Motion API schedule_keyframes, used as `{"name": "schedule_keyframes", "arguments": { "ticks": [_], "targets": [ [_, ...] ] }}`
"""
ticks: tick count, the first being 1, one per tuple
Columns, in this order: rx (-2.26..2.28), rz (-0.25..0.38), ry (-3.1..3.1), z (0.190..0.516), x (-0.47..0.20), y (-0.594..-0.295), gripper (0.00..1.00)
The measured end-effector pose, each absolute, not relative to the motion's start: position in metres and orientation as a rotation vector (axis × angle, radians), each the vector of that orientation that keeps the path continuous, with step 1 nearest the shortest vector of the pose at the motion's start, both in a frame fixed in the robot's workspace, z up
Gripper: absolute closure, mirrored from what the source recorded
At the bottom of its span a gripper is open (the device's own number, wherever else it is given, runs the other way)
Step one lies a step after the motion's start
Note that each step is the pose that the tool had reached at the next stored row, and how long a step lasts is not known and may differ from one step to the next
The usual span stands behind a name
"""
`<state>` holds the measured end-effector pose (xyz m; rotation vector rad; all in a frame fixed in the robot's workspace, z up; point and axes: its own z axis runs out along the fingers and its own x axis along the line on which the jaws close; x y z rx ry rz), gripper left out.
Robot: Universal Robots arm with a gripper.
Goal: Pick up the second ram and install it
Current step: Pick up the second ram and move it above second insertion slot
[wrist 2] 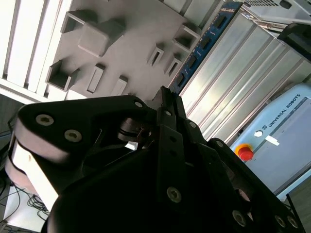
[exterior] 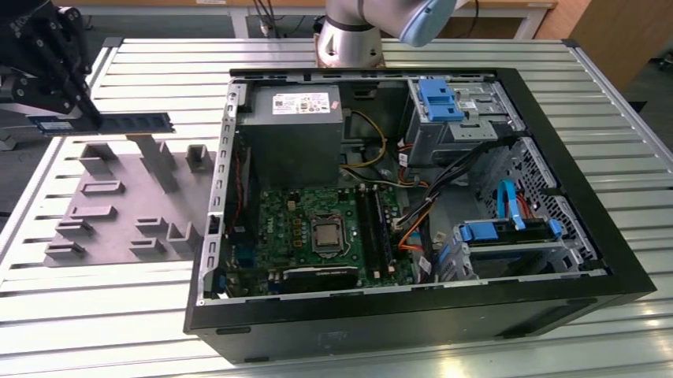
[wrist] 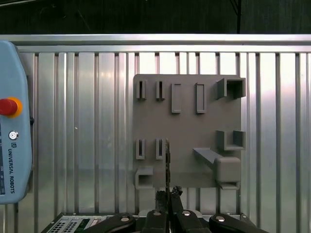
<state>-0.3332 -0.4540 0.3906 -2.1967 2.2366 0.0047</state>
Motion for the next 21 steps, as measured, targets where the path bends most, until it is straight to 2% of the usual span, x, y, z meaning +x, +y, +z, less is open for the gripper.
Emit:
{"name": "schedule_keyframes", "arguments": {
  "ticks": [21],
  "targets": [
    [-2.197, 0.005, 2.237, 0.391, -0.309, -0.454, 0.86]
  ]
}}
